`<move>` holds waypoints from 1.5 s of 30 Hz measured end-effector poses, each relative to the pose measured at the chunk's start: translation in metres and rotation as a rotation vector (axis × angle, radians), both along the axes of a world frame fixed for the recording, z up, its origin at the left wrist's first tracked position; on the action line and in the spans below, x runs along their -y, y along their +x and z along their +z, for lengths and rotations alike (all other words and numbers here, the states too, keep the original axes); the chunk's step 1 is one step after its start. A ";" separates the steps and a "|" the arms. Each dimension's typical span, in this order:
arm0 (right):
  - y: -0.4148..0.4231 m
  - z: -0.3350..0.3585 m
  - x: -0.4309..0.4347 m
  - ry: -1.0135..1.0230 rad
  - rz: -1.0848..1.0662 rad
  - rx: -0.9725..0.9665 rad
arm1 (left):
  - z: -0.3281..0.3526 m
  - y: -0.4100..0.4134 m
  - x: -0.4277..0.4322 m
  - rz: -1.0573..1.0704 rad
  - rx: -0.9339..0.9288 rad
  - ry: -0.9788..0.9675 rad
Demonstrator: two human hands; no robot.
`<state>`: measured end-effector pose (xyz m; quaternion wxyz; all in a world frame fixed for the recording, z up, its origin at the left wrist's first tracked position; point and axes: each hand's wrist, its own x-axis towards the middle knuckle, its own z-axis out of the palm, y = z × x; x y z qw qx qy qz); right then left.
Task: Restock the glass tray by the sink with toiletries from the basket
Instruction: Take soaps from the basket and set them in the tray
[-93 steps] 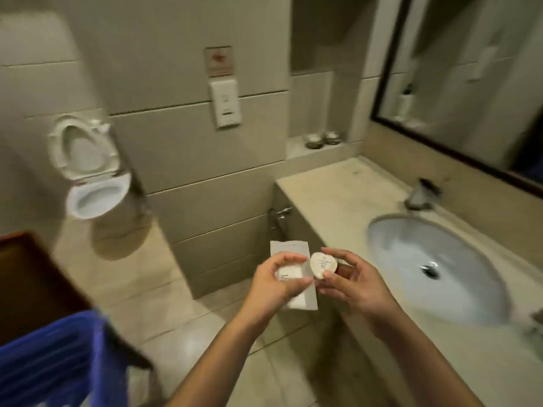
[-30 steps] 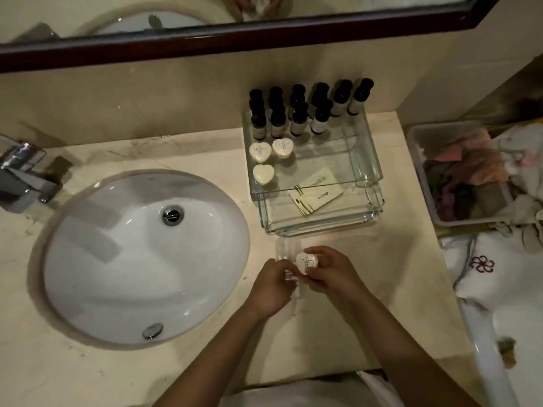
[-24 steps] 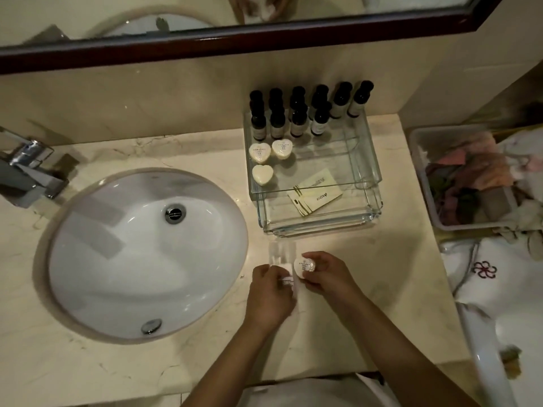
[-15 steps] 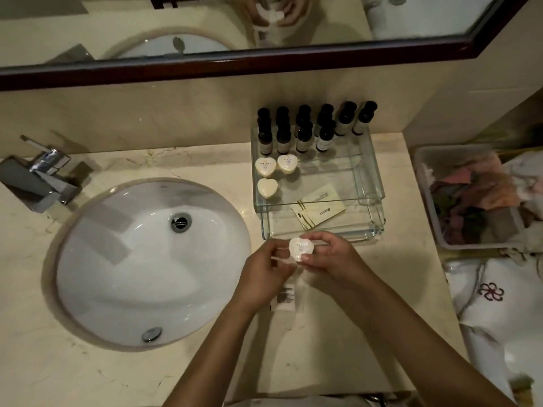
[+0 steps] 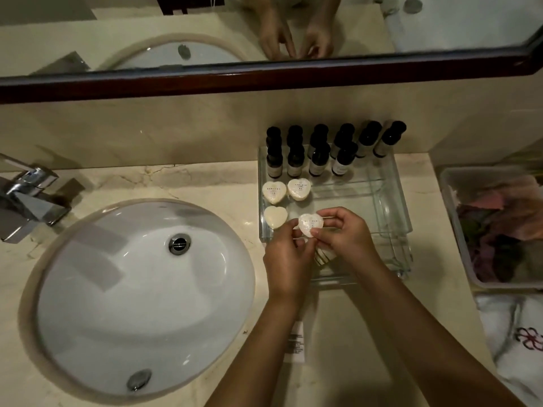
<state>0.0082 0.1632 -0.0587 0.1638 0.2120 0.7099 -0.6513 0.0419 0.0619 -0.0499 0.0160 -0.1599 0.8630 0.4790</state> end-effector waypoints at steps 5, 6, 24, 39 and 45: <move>-0.004 -0.002 -0.001 0.142 0.035 -0.071 | -0.005 -0.003 -0.007 0.085 -0.007 -0.015; -0.005 -0.003 -0.002 0.177 0.045 -0.074 | -0.006 -0.003 -0.008 0.091 -0.006 -0.028; -0.012 -0.010 0.001 0.450 0.197 -0.233 | -0.015 -0.005 -0.010 0.148 0.019 -0.115; -0.017 -0.012 0.006 0.441 0.201 -0.223 | -0.019 -0.007 -0.010 0.137 0.041 -0.121; -0.016 -0.014 0.006 0.448 0.213 -0.230 | -0.018 -0.008 -0.008 0.131 0.012 -0.161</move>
